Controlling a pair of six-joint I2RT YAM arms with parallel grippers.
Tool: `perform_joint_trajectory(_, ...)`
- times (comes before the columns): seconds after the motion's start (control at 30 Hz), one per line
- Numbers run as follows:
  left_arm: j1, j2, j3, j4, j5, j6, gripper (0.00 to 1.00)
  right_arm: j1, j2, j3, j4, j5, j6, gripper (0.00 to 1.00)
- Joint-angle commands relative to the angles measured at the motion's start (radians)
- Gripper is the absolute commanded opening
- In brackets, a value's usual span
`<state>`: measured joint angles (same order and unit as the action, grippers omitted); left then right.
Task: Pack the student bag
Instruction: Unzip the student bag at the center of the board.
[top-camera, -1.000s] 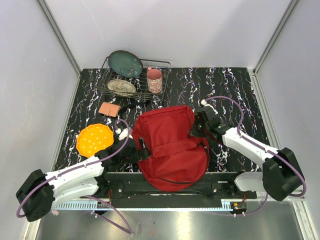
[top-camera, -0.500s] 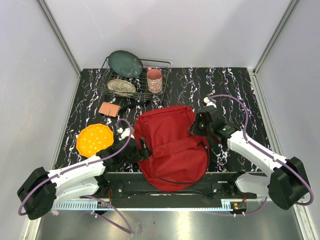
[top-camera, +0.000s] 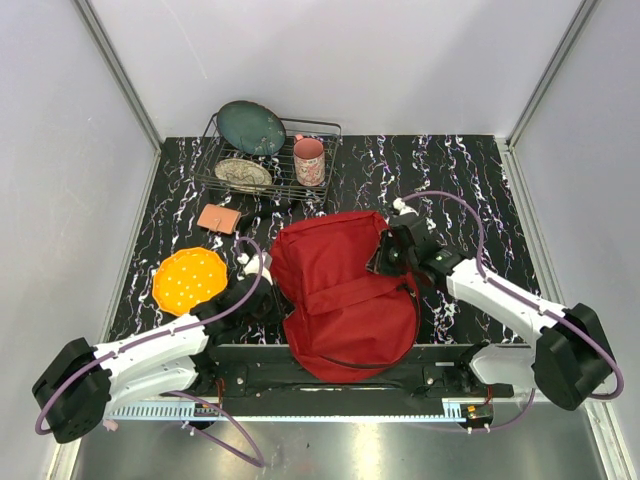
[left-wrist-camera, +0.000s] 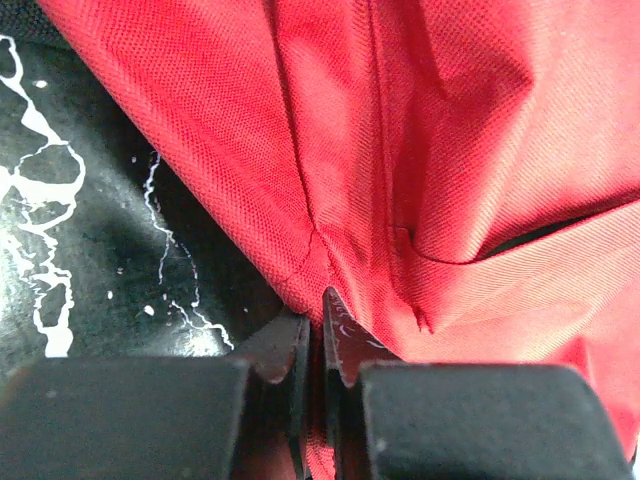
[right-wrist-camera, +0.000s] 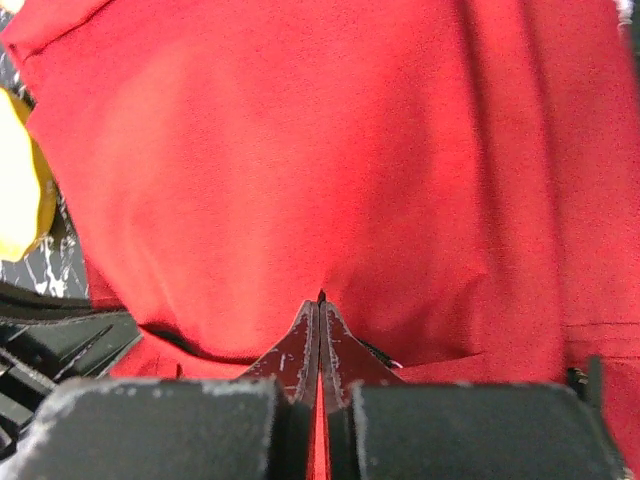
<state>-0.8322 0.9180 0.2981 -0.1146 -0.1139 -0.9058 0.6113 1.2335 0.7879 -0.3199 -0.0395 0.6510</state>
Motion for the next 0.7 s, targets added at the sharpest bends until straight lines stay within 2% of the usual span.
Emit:
perform_joint_trajectory(0.0,-0.001,-0.019,0.012,0.164,0.076,0.039,0.06,0.07,0.015,0.077,0.061,-0.027,0.016,0.0)
perform_joint_trajectory(0.27,-0.001,-0.013,0.035,0.187,0.074,0.062,0.01,0.205,0.049,0.12,0.09,0.01,0.068,0.0)
perform_joint_trajectory(0.67,-0.002,-0.021,0.053,0.214,0.094,0.085,0.0,0.344,0.224,0.255,0.14,0.035,0.11,0.0)
